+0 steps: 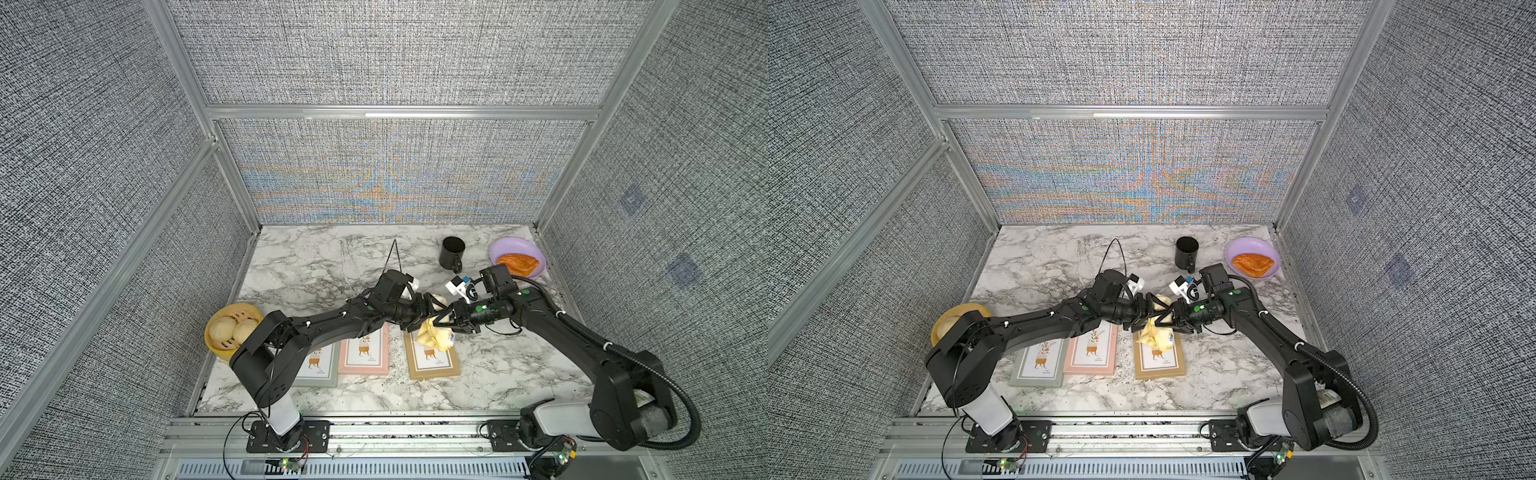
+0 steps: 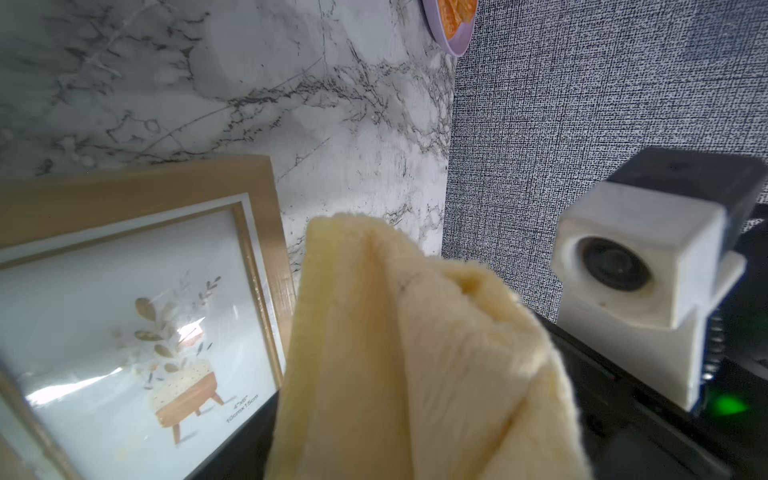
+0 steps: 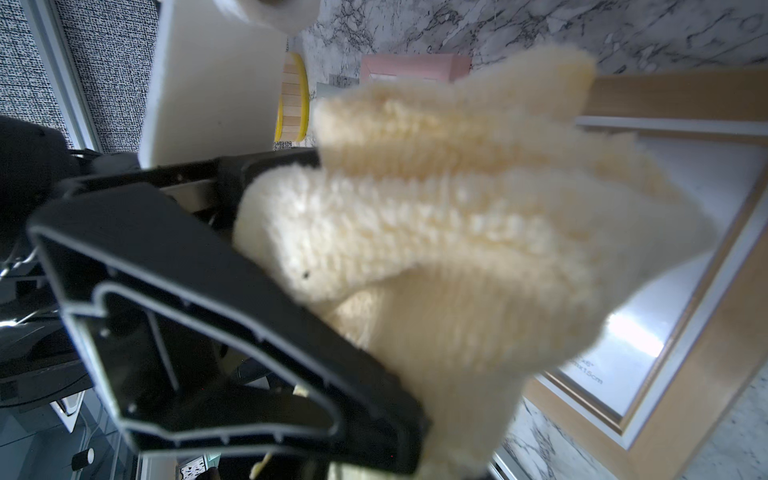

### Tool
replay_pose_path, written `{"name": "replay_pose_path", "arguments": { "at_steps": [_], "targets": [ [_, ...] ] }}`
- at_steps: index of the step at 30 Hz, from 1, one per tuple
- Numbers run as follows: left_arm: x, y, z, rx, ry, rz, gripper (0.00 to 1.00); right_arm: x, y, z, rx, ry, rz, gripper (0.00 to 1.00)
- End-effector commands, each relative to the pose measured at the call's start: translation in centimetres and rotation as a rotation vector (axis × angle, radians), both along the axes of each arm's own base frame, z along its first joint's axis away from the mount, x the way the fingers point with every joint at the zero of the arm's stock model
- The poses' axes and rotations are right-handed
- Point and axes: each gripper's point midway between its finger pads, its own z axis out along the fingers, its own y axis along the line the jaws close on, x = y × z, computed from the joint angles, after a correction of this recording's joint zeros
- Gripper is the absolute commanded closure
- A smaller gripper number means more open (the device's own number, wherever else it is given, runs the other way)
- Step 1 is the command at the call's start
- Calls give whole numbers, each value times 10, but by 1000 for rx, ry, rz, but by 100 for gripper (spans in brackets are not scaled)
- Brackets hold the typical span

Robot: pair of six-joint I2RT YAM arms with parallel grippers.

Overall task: Wipe the picture frame with a cloth
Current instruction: Adjust the cleaning item.

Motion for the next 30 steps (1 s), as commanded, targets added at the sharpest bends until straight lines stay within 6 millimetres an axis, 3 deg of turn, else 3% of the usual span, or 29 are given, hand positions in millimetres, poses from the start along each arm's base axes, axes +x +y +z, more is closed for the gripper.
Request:
{"name": "replay_pose_path", "arguments": {
  "at_steps": [1,7,10,15,19,23,30],
  "targets": [
    [-7,-7,9,-57,-6,-47,30,9,4,7,26,-39,4,65],
    [-8,-17,5,-83,8,-61,39,12,8,11,44,-44,12,64],
    [-7,-23,6,-104,12,-66,49,13,8,11,45,-41,12,64],
    [-6,-25,5,-109,19,-63,81,13,6,7,29,-31,9,64],
    [-5,-23,4,-94,19,-58,100,14,-1,0,-8,-16,-14,62],
    [-4,-14,-1,-27,2,-49,100,14,-18,-5,-49,-1,-70,57],
    [-4,24,-29,275,-82,-73,100,0,-47,-9,-174,-18,-110,51]
  ]
}}
